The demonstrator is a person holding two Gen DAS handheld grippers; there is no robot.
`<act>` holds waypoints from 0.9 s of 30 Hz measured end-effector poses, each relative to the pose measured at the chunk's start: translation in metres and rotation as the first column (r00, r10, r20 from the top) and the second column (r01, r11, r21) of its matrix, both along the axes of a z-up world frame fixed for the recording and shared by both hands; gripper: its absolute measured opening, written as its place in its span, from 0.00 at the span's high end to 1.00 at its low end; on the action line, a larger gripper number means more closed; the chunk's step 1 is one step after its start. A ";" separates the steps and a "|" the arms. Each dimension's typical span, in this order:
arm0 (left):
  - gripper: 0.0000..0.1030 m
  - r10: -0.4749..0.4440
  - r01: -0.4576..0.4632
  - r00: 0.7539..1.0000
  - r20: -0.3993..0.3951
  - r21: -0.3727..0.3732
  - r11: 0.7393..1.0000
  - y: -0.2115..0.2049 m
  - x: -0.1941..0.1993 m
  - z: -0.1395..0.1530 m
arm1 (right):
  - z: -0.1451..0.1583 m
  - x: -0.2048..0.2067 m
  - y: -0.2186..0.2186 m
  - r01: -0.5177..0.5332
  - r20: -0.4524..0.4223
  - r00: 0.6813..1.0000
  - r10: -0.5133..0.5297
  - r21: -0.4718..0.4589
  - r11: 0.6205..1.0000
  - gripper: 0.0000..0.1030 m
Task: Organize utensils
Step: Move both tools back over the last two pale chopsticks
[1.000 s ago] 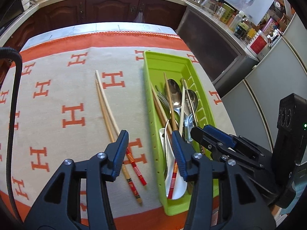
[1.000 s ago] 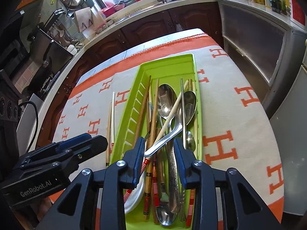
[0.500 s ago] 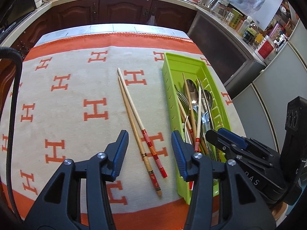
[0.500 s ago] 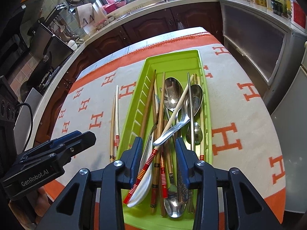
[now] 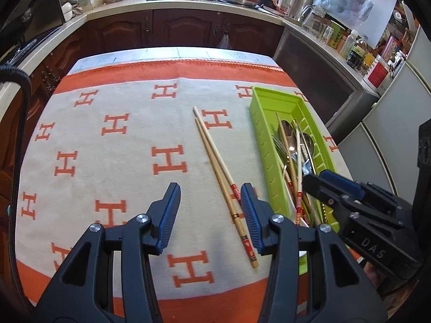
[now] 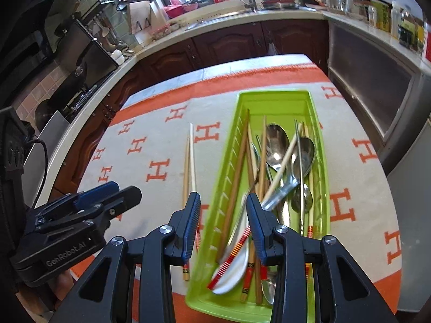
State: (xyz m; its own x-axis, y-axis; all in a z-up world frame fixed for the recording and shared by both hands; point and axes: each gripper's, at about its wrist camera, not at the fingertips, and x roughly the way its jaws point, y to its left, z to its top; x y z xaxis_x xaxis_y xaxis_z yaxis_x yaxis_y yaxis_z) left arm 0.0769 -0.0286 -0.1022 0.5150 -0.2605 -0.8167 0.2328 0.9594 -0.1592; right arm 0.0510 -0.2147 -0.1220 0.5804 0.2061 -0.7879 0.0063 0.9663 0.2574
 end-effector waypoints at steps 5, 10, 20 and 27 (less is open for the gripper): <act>0.58 0.053 -0.054 0.998 0.027 0.006 0.999 0.028 0.004 0.006 | 0.020 0.006 0.027 -0.028 0.053 0.998 0.033 -0.090 0.996 0.65; 0.58 0.100 -0.100 0.993 0.055 0.010 0.995 0.055 0.016 0.014 | 0.030 0.027 0.052 -0.101 0.060 0.992 0.107 -0.096 0.990 0.64; 0.58 0.137 -0.136 0.990 0.045 -0.028 0.990 0.083 0.047 0.015 | -0.010 0.111 0.079 -0.192 -0.169 0.970 0.175 -0.090 0.977 0.83; 0.58 0.129 -0.129 0.992 -0.007 -0.046 0.991 0.083 0.055 -0.009 | -0.055 0.134 0.087 -0.239 -0.318 0.928 0.193 -0.112 0.965 0.94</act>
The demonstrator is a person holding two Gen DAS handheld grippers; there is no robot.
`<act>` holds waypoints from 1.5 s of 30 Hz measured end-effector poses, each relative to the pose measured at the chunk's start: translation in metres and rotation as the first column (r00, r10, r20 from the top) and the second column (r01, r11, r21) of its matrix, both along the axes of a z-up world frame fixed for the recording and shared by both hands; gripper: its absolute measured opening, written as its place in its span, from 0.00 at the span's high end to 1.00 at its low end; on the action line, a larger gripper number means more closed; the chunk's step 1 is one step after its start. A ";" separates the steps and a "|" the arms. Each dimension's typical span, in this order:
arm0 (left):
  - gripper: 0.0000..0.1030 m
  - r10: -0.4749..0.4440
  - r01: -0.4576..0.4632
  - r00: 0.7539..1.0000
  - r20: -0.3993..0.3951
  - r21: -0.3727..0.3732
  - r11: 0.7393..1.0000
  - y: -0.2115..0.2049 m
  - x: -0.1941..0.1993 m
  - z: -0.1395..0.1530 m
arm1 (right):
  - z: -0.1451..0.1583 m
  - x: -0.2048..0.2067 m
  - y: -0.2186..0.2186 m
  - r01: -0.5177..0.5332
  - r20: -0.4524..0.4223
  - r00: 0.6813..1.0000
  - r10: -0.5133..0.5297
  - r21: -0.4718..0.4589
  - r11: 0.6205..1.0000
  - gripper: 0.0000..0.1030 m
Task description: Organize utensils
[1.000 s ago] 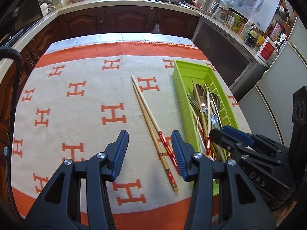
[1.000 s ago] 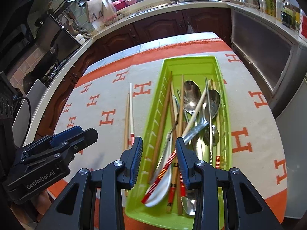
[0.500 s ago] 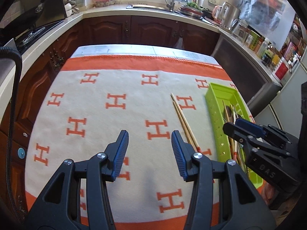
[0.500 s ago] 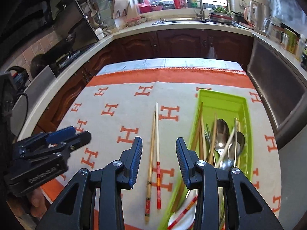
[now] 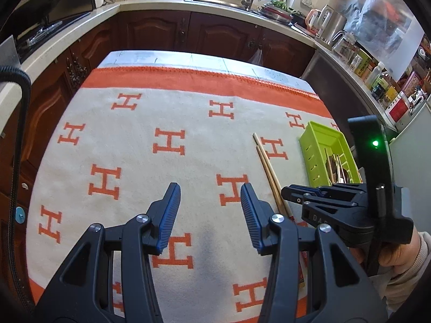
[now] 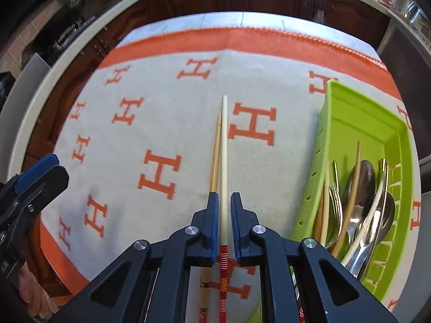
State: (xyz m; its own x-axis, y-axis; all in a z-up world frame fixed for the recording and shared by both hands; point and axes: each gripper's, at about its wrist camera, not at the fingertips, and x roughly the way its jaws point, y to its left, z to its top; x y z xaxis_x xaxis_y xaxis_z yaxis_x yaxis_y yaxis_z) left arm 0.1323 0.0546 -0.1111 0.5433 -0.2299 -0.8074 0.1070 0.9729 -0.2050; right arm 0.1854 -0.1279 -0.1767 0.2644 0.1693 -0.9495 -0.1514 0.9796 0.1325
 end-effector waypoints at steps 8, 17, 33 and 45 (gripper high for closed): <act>0.58 -0.007 0.007 0.999 -0.037 -0.012 1.000 0.001 0.004 -0.021 | -0.011 0.002 0.017 -0.074 -0.015 0.997 0.073 -0.107 0.992 0.96; 0.58 -0.046 0.046 0.997 -0.062 -0.006 0.999 -0.015 0.005 -0.033 | -0.014 0.011 0.017 -0.070 -0.060 0.996 0.067 -0.053 0.996 0.95; 0.58 -0.138 0.130 0.979 -0.150 -0.063 0.990 -0.065 0.006 -0.056 | 0.050 -0.042 -0.040 0.084 0.042 0.994 -0.098 0.257 0.963 0.95; 0.58 -0.108 0.113 0.979 -0.173 0.023 0.993 -0.121 0.013 -0.075 | 0.094 -0.105 -0.133 0.219 0.158 0.949 -0.274 0.298 0.929 0.95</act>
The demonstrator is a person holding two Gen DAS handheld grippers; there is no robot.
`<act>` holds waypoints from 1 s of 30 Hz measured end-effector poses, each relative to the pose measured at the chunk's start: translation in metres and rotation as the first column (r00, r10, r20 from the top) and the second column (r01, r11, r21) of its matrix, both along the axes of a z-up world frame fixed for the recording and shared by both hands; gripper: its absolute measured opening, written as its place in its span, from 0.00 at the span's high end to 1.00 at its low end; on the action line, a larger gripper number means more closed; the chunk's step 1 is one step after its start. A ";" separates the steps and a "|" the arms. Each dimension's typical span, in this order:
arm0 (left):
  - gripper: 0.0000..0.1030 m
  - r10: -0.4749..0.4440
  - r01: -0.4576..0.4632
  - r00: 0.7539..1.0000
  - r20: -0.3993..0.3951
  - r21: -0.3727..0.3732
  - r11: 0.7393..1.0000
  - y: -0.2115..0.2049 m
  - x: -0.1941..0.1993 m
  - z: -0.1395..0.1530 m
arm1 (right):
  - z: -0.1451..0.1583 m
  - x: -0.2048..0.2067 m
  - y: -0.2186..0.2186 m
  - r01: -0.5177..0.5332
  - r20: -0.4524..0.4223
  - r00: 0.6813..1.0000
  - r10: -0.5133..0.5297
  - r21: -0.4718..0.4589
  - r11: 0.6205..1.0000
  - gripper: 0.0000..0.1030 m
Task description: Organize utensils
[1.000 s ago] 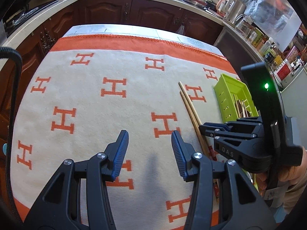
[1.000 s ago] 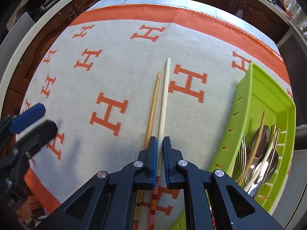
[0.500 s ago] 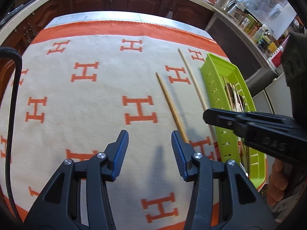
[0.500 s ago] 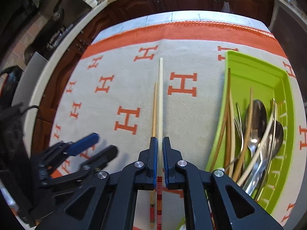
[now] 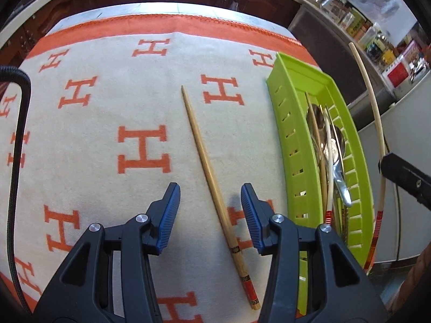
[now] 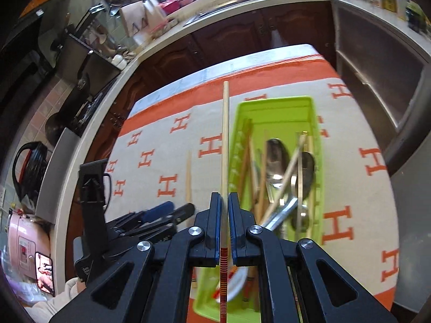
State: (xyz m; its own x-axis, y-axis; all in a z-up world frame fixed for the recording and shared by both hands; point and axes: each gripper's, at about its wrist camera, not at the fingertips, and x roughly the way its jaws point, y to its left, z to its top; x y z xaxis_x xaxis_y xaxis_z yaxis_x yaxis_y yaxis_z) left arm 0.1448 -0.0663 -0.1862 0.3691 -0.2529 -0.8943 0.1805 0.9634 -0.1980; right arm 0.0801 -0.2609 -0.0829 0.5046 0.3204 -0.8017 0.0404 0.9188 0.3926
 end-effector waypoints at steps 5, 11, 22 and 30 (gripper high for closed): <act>0.70 0.002 -0.008 0.998 0.060 0.109 0.994 -0.014 -0.007 -0.002 | -0.016 0.000 -0.030 0.058 -0.032 0.998 -0.058 -0.022 0.998 0.95; 0.96 0.013 -0.020 0.997 0.073 0.108 0.994 -0.013 -0.006 -0.004 | -0.040 0.014 -0.042 0.069 -0.065 0.996 -0.069 -0.007 0.998 0.94; 0.96 -0.008 0.008 0.997 0.076 0.004 1.000 -0.005 -0.016 0.040 | -0.062 0.022 -0.036 0.080 -0.048 0.995 -0.082 -0.033 0.996 0.68; 0.96 -0.100 0.109 0.990 0.095 -0.092 0.990 -0.034 -0.024 0.089 | -0.042 -0.005 -0.045 0.098 0.014 0.995 -0.098 -0.010 0.995 0.67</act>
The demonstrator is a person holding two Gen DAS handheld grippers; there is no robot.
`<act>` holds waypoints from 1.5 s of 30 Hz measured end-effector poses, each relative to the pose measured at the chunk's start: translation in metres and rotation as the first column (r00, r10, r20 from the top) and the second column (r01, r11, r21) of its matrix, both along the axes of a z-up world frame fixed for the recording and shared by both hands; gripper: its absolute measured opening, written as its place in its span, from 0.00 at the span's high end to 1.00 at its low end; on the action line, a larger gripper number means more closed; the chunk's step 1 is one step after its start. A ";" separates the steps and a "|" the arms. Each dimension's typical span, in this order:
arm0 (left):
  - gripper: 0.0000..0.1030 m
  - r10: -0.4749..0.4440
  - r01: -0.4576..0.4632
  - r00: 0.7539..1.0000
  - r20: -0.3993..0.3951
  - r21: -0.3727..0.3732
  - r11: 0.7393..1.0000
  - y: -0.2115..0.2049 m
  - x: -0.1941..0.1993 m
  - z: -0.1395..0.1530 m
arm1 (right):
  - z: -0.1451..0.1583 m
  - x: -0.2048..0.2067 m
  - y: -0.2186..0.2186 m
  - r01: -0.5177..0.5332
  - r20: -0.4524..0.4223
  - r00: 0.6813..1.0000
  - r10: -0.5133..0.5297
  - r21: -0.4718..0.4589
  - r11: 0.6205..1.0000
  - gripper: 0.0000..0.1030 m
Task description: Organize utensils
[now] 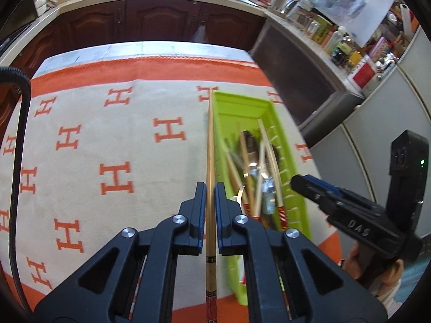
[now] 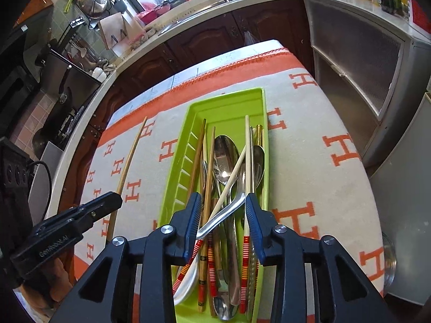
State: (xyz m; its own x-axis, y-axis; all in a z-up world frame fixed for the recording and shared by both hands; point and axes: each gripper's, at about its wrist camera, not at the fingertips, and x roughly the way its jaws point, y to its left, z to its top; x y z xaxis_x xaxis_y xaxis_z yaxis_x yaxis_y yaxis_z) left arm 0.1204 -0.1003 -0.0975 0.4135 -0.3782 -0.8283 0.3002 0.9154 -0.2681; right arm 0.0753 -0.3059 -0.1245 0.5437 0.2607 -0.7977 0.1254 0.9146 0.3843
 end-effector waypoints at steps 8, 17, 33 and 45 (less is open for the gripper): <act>0.96 -0.066 0.064 0.997 -0.049 -0.033 0.997 -0.045 0.004 0.003 | 0.014 -0.021 -0.014 0.040 0.045 0.998 -0.041 0.033 0.999 0.66; 0.96 -0.052 0.056 0.996 -0.077 0.044 0.997 -0.067 0.016 -0.029 | 0.012 -0.032 -0.023 0.052 0.047 0.997 -0.054 0.038 0.998 0.66; 0.63 -0.044 0.047 0.999 -0.028 0.118 0.992 -0.051 0.002 -0.021 | 0.004 -0.031 -0.010 0.012 0.040 0.999 -0.013 0.023 1.000 0.65; 0.50 -0.017 0.012 0.999 0.036 0.123 0.992 -0.019 -0.023 0.002 | 0.015 -0.036 0.012 -0.027 0.054 0.998 0.027 -0.001 1.000 0.65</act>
State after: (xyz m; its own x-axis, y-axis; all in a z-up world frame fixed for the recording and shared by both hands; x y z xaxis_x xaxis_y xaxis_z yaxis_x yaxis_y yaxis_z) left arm 0.0975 -0.1191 -0.0950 0.4399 -0.2812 -0.8529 0.3215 0.9361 -0.1428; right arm 0.0395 -0.2940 -0.1099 0.5788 0.2755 -0.7675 0.0798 0.9175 0.3895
